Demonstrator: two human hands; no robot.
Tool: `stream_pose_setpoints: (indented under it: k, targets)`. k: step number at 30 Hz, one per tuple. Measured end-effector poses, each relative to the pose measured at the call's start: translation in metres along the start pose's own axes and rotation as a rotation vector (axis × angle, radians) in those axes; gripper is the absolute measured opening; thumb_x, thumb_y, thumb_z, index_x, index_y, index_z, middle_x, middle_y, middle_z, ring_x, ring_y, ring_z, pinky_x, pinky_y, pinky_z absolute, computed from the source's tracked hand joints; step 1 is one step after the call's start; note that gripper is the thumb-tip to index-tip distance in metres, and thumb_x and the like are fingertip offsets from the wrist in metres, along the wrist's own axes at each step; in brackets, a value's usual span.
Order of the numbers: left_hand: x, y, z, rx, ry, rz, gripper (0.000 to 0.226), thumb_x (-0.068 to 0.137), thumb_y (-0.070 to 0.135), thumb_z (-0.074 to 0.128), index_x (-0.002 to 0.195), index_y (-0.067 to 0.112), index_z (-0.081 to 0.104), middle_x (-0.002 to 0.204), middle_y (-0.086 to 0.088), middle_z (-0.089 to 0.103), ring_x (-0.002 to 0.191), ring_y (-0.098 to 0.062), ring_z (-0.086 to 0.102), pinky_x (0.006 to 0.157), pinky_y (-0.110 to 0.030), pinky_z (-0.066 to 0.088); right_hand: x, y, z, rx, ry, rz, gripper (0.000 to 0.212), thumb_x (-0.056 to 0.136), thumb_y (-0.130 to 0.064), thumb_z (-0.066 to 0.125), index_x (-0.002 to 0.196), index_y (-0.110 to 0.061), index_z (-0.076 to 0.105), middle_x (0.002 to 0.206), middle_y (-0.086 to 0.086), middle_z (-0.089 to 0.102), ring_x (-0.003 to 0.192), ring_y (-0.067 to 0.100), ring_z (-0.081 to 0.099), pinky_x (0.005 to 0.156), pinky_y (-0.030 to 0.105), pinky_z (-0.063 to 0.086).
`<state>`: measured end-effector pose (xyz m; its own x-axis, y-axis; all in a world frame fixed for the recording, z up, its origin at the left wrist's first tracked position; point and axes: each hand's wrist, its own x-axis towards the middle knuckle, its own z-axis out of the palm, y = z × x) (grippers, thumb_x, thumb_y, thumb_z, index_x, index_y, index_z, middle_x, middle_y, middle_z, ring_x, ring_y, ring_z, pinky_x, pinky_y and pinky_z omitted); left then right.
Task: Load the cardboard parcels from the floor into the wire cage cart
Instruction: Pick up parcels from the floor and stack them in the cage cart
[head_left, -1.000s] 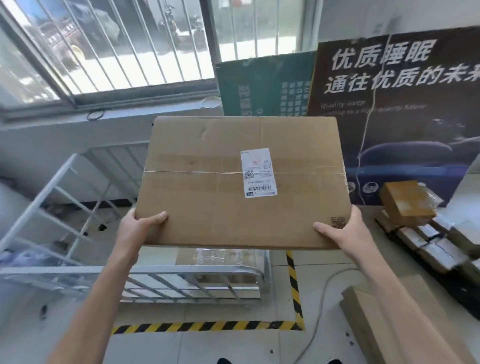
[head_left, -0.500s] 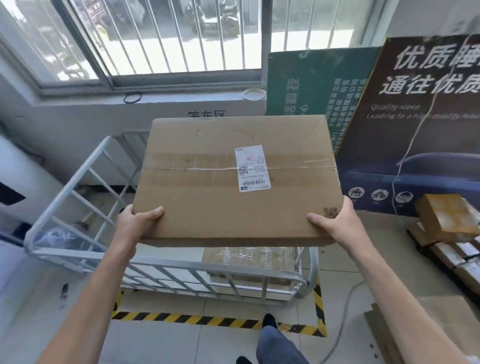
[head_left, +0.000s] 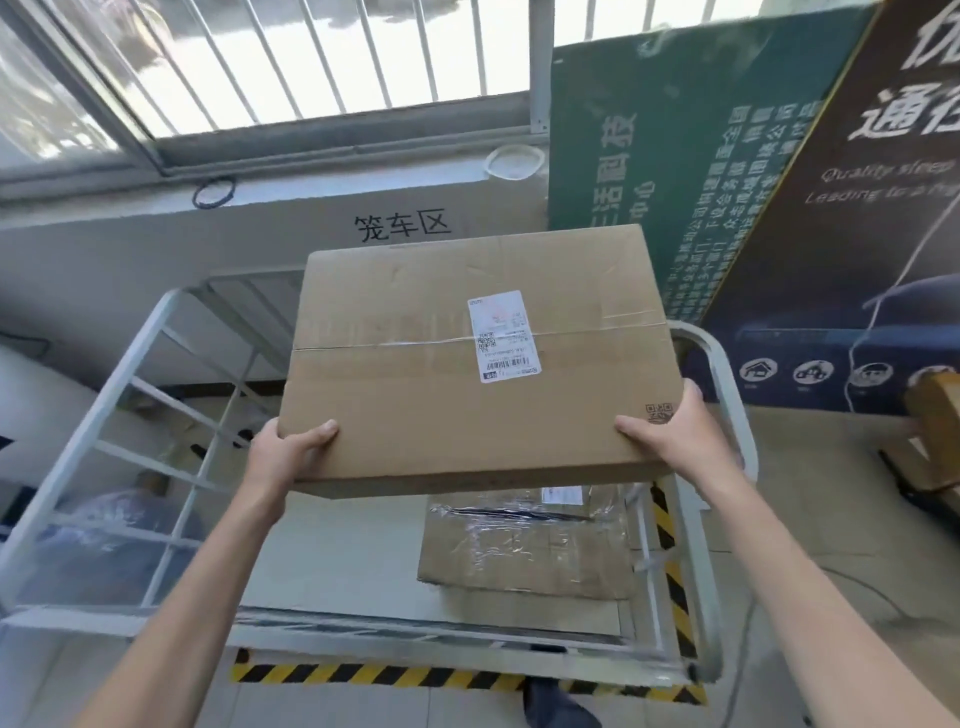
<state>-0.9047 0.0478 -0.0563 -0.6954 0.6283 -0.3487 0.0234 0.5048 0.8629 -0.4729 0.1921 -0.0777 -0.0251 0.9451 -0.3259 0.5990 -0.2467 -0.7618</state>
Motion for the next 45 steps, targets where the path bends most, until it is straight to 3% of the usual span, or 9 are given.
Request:
stream_pose_setpoints:
  k: [5,11,16,20,23,27,33,40,45]
  targets:
    - [0.103,-0.023,0.045,0.060,-0.059,-0.088,0.053,0.075,0.020,0.085,0.120,0.007,0.062,0.114,-0.010,0.070,0.105,-0.028,0.067,0.089,-0.040,0.053,0.071,0.017,0.053,-0.012,0.025,0.077,0.092,0.069,-0.048,0.087,0.139,-0.016,0.036,0.137,0.006,0.055,0.121,0.027,0.055,0.088,0.038,0.046]
    - [0.190,-0.077,0.098,0.079,-0.136,-0.143,0.044,0.080,0.018,0.082,0.116,0.010,0.060,0.112,-0.007,0.069,0.087,-0.010,0.065,0.069,-0.025,0.049,0.133,0.055,0.109,-0.051,0.066,0.149,0.095,0.072,-0.051,0.084,0.144,-0.017,0.033,0.139,0.003,0.054,0.122,0.026,0.056,0.096,0.047,0.051]
    - [0.264,-0.126,0.138,0.114,-0.161,-0.135,0.044,0.081,0.018,0.081,0.117,0.010,0.058,0.114,-0.008,0.068,0.097,-0.021,0.065,0.071,-0.024,0.048,0.188,0.089,0.155,-0.041,0.110,0.155,0.094,0.070,-0.046,0.086,0.143,-0.018,0.035,0.138,0.003,0.054,0.121,0.024,0.055,0.099,0.048,0.050]
    - [0.321,-0.158,0.172,0.134,-0.189,-0.093,0.045,0.080,0.022,0.082,0.116,0.012,0.057,0.108,-0.001,0.067,0.090,-0.012,0.065,0.064,-0.017,0.047,0.238,0.120,0.186,-0.008,0.118,0.162,0.091,0.071,-0.043,0.086,0.143,-0.017,0.036,0.140,0.003,0.053,0.125,0.024,0.053,0.104,0.050,0.046]
    - [0.352,-0.178,0.194,0.139,-0.202,-0.080,0.048,0.078,0.027,0.084,0.116,0.014,0.057,0.104,0.006,0.067,0.089,-0.004,0.065,0.065,-0.018,0.048,0.266,0.143,0.203,0.014,0.132,0.166,0.090,0.072,-0.041,0.086,0.143,-0.018,0.035,0.139,0.001,0.053,0.122,0.019,0.052,0.105,0.043,0.045]
    - [0.370,-0.211,0.215,0.145,-0.218,-0.096,0.049,0.078,0.027,0.084,0.117,0.014,0.058,0.104,0.007,0.069,0.090,-0.003,0.066,0.073,-0.021,0.051,0.292,0.168,0.218,0.014,0.112,0.185,0.091,0.075,-0.036,0.086,0.146,-0.018,0.033,0.131,-0.004,0.052,0.118,0.014,0.049,0.103,0.038,0.043]
    - [0.368,-0.255,0.232,0.118,-0.231,-0.121,0.060,0.076,0.026,0.086,0.123,0.014,0.050,0.112,0.010,0.066,0.097,-0.005,0.066,0.073,-0.022,0.051,0.311,0.202,0.228,-0.008,0.102,0.219,0.099,0.075,-0.030,0.087,0.152,-0.017,0.025,0.146,0.003,0.046,0.124,0.014,0.045,0.105,0.035,0.038]
    - [0.366,-0.289,0.242,0.163,-0.285,-0.115,0.066,0.073,0.030,0.087,0.123,0.017,0.045,0.118,0.010,0.064,0.103,-0.002,0.063,0.075,-0.018,0.048,0.314,0.237,0.252,-0.051,0.070,0.309,0.101,0.081,-0.029,0.083,0.155,-0.014,0.016,0.155,0.007,0.039,0.139,0.027,0.041,0.111,0.039,0.033]
    - [0.369,-0.290,0.242,0.179,-0.290,-0.120,0.077,0.063,0.040,0.086,0.125,0.017,0.046,0.122,0.004,0.065,0.108,-0.012,0.065,0.089,-0.033,0.052,0.314,0.247,0.249,-0.109,0.061,0.320,0.101,0.079,-0.036,0.084,0.154,-0.018,0.019,0.153,0.005,0.042,0.138,0.028,0.043,0.112,0.044,0.036]
